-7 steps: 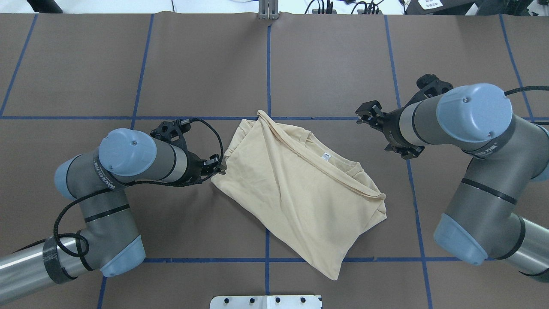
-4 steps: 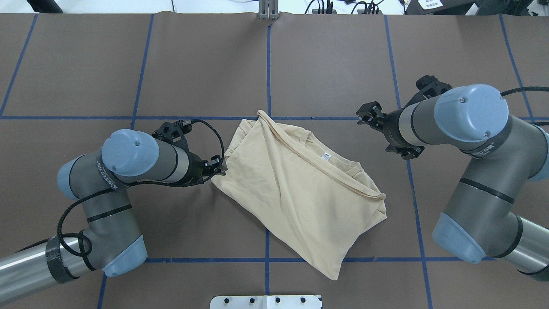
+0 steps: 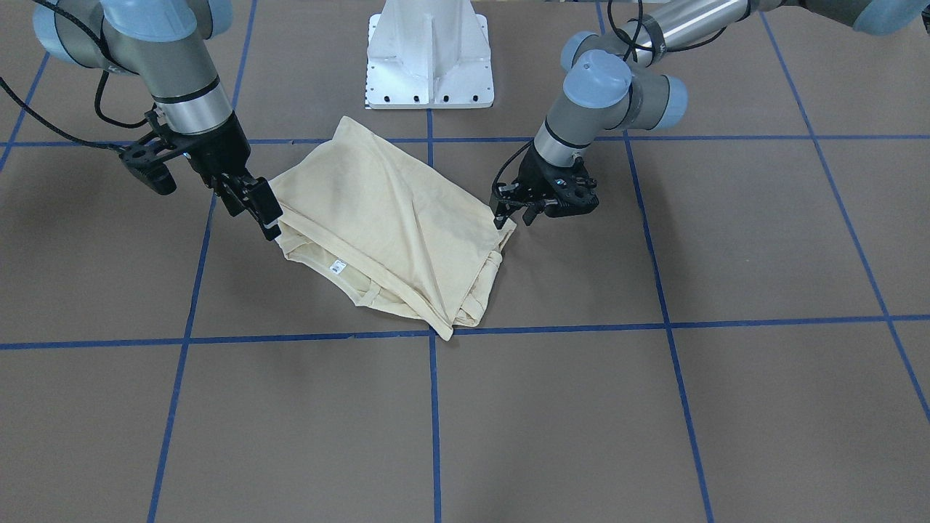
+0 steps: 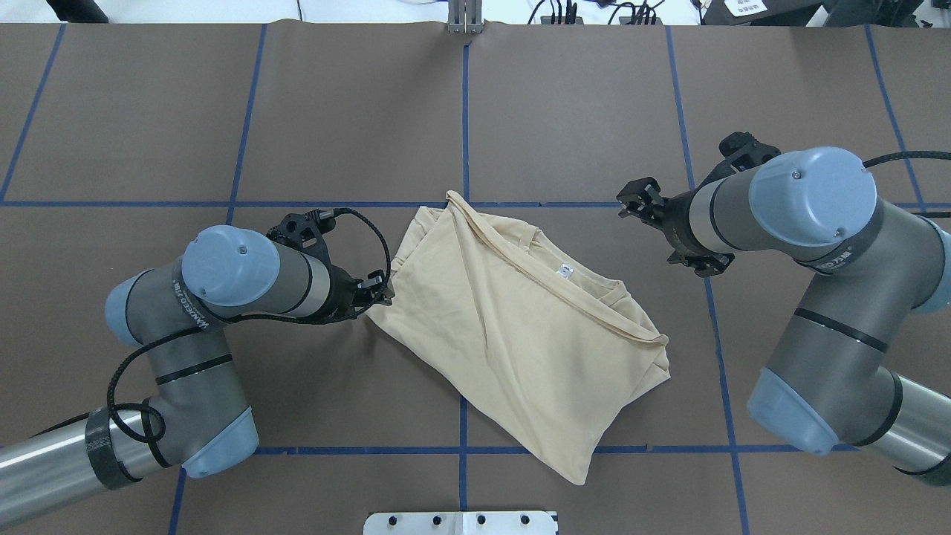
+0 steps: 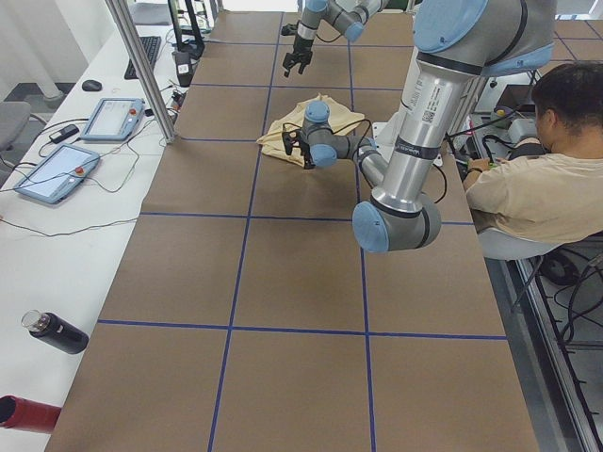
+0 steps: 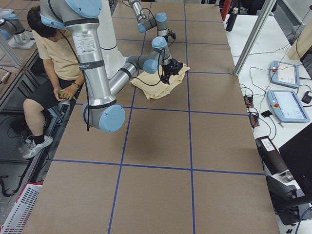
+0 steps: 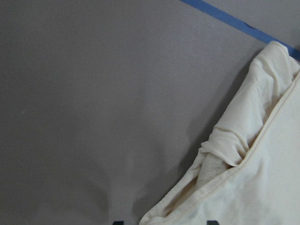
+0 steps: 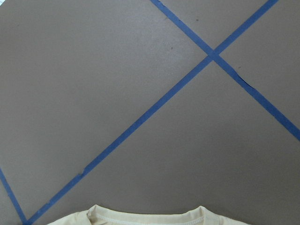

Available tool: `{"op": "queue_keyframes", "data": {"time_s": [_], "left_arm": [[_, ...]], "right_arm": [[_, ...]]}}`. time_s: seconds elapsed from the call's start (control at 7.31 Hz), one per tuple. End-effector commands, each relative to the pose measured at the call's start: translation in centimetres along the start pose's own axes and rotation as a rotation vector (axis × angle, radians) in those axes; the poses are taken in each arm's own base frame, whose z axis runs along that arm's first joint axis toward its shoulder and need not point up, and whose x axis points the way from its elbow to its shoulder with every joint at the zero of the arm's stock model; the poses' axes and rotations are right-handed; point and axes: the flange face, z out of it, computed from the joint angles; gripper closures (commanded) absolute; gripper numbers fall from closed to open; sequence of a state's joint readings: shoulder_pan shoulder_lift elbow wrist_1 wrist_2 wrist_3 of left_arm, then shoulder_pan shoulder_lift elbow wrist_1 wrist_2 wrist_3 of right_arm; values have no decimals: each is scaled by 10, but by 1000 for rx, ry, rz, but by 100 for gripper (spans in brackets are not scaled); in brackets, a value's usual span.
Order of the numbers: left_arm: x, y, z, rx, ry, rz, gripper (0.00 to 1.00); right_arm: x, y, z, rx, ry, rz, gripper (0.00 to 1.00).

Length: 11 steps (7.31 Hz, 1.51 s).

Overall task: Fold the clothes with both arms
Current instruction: 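Grasp the shirt edge with the left gripper and pull it to straighten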

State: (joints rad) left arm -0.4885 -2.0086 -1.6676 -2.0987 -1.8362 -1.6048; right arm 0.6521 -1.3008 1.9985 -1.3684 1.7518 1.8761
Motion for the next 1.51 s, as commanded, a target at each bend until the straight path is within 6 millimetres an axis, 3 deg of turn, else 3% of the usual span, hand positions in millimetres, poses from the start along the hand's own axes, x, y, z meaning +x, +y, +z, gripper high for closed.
{"op": "queue_keyframes", "data": {"time_s": [0.0, 0.14, 0.27, 0.41, 0.55, 0.68, 1.1, 1.37], "left_arm": [[3, 2, 4, -3, 0, 1, 39], [2, 1, 5, -3, -2, 0, 40], [2, 1, 6, -3, -3, 0, 47], [1, 0, 8, -3, -3, 0, 60], [0, 0, 9, -3, -5, -1, 83], [0, 0, 9, -3, -5, -1, 100], [3, -4, -1, 6, 7, 115, 100], [3, -32, -16, 45, 17, 130, 100]], "right_arm": [[1, -1, 3, 2, 5, 1, 0], [1, 0, 4, 1, 7, 0, 0], [2, 0, 5, 1, 9, -1, 0], [1, -1, 5, 1, 9, 0, 0], [1, -1, 4, 1, 7, 1, 0], [1, 0, 5, 0, 8, 0, 0], [1, 0, 5, 0, 8, -1, 0], [1, 0, 5, 1, 9, -3, 0]]}}
